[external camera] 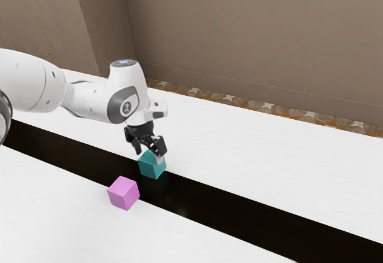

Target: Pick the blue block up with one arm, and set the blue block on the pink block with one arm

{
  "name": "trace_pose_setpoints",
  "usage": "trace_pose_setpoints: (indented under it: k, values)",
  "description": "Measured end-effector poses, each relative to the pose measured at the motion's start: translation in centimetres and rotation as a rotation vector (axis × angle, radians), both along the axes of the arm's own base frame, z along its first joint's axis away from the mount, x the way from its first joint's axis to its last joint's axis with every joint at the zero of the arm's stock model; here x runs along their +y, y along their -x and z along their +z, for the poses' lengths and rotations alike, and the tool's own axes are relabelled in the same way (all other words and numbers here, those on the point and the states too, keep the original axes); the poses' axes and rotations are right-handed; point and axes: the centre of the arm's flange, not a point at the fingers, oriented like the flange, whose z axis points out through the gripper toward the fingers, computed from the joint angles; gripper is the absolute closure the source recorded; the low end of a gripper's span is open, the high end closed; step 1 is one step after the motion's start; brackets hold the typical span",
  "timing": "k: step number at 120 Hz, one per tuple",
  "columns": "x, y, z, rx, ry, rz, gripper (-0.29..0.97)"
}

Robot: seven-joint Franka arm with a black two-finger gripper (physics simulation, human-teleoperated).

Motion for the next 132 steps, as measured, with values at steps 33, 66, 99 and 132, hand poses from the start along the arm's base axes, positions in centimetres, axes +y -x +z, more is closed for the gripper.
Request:
trace_pose_setpoints:
  k: [33,66,99,132]
  values:
    - [0.1,-0.9,-1.7,0.001,-0.001,0.022,0.00]
    - [0.6,-0.9,-3.6,0.018,-0.025,0.019,0.00]
    - [0.3,-1.3,-3.7,0.009,-0.036,0.012,0.01]
    - [0.2,-1.5,-3.5,0.004,-0.033,0.023,0.25]
